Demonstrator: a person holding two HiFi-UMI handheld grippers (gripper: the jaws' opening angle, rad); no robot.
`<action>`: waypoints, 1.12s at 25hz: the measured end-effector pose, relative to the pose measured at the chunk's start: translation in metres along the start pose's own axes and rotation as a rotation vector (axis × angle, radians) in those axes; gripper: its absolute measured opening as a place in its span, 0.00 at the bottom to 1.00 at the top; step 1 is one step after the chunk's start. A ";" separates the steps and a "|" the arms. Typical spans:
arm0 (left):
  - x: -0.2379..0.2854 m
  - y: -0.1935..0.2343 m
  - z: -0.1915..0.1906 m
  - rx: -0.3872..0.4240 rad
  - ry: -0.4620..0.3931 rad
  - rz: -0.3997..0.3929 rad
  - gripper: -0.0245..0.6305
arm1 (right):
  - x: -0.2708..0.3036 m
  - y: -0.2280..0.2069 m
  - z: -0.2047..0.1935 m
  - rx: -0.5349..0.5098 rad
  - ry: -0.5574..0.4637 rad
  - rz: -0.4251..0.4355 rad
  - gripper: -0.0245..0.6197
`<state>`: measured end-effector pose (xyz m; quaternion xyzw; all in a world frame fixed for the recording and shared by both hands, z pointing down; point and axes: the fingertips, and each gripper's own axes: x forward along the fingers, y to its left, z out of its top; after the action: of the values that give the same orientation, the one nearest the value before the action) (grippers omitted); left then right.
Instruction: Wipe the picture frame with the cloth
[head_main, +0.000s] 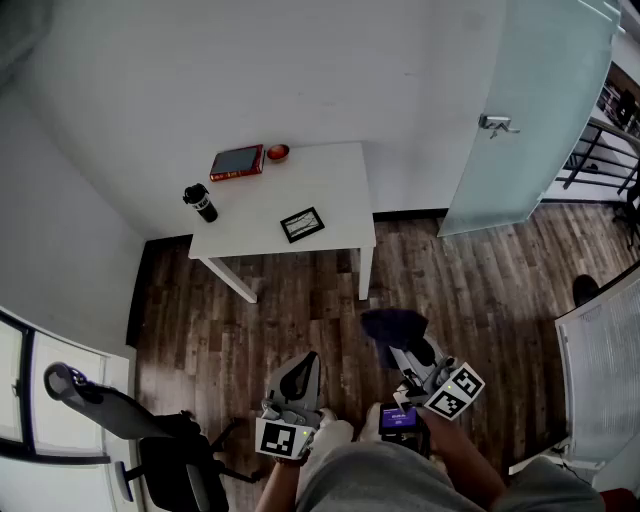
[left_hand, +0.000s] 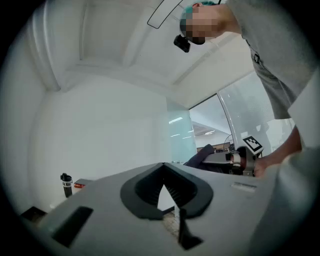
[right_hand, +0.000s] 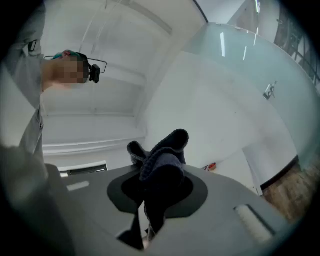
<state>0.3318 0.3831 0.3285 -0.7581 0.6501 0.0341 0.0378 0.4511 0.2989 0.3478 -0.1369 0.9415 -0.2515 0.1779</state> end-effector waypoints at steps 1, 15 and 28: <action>-0.003 0.002 0.000 -0.005 0.001 -0.003 0.02 | 0.001 0.006 -0.003 -0.020 0.013 0.008 0.15; -0.053 0.085 0.005 -0.028 -0.028 -0.032 0.02 | 0.071 0.070 -0.044 -0.401 0.160 -0.048 0.16; -0.031 0.154 -0.034 -0.062 0.012 -0.024 0.02 | 0.137 0.004 -0.072 -0.404 0.225 -0.114 0.16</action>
<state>0.1753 0.3871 0.3632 -0.7669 0.6397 0.0492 0.0107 0.2986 0.2849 0.3674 -0.1938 0.9773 -0.0815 0.0264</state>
